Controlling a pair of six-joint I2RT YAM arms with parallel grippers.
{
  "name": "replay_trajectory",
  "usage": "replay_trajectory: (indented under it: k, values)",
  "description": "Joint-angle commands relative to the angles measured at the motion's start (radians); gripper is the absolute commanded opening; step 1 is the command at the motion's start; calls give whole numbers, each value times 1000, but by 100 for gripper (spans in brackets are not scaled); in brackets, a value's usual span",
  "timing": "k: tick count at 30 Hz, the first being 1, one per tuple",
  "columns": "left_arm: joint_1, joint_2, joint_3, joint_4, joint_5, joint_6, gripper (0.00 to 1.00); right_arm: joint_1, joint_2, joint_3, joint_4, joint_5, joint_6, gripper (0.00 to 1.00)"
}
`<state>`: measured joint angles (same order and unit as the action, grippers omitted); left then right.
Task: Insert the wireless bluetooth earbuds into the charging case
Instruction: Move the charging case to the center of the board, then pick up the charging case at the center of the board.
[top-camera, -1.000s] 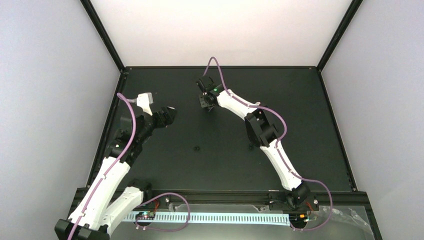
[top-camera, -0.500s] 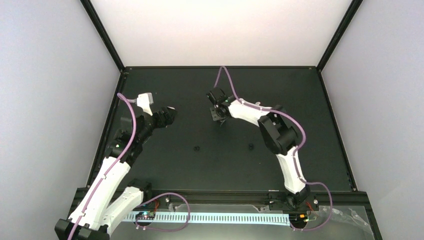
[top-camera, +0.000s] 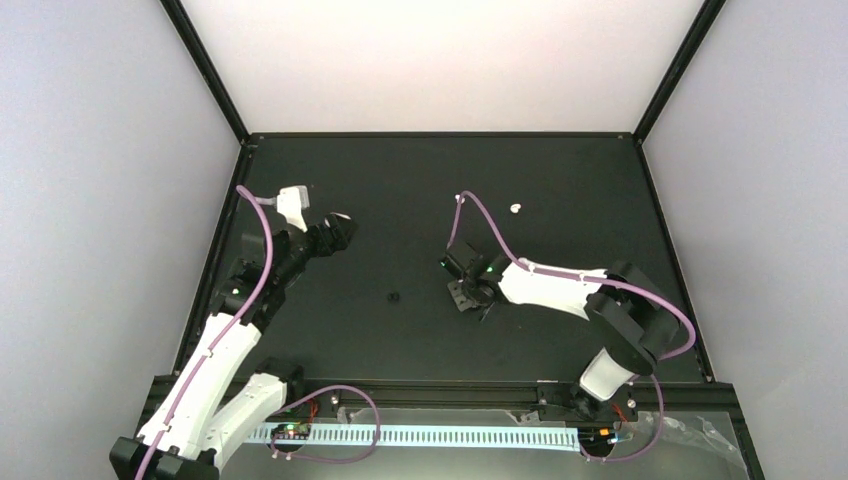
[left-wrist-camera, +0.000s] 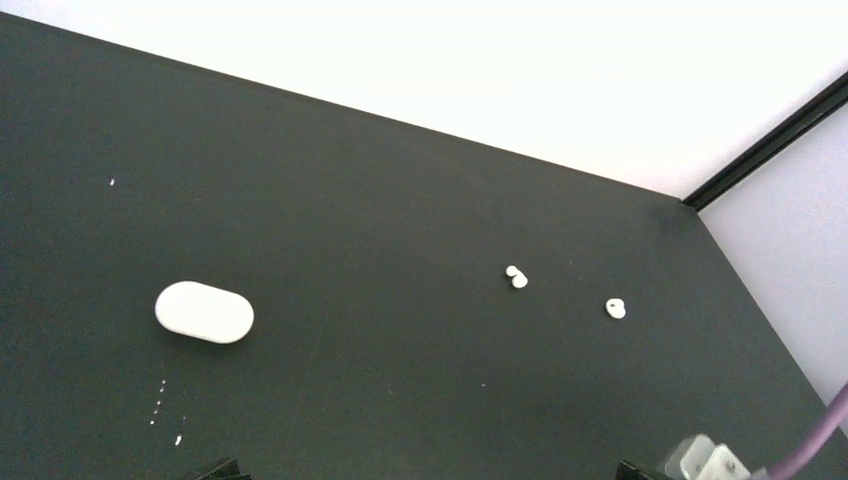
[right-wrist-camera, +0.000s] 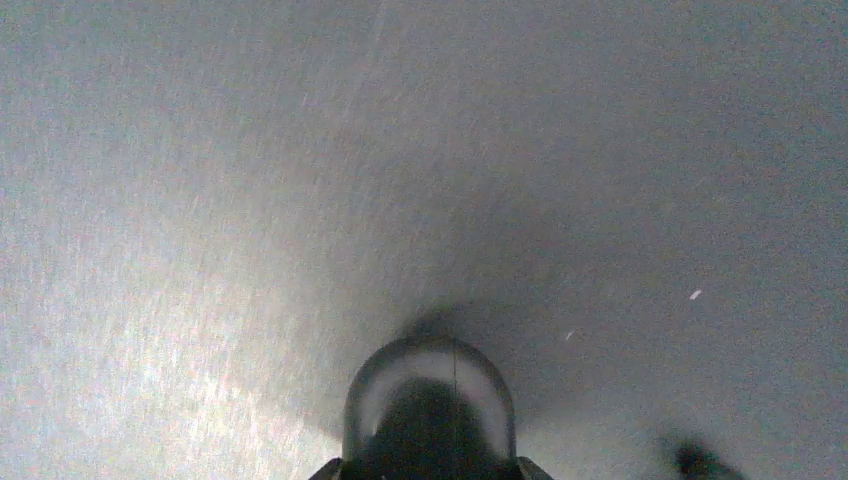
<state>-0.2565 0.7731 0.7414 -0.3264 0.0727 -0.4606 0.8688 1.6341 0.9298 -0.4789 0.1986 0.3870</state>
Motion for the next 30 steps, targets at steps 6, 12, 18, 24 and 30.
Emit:
replay_trajectory:
  k: [6, 12, 18, 24, 30]
  values:
    - [3, 26, 7, 18, 40, 19, 99, 89, -20, -66, 32, -41, 0, 41]
    - [3, 43, 16, 9, 62, 35, 99, 90, -24, -72, 8, -39, -10, 52]
    - [3, 59, 18, 13, 75, 34, 99, 90, -28, -89, -16, -38, 5, 55]
    - [3, 71, 19, 13, 94, 33, 99, 90, -19, -102, -8, -47, 9, 56]
    - [3, 71, 19, 14, 102, 34, 99, 90, 6, -92, -18, -46, 4, 50]
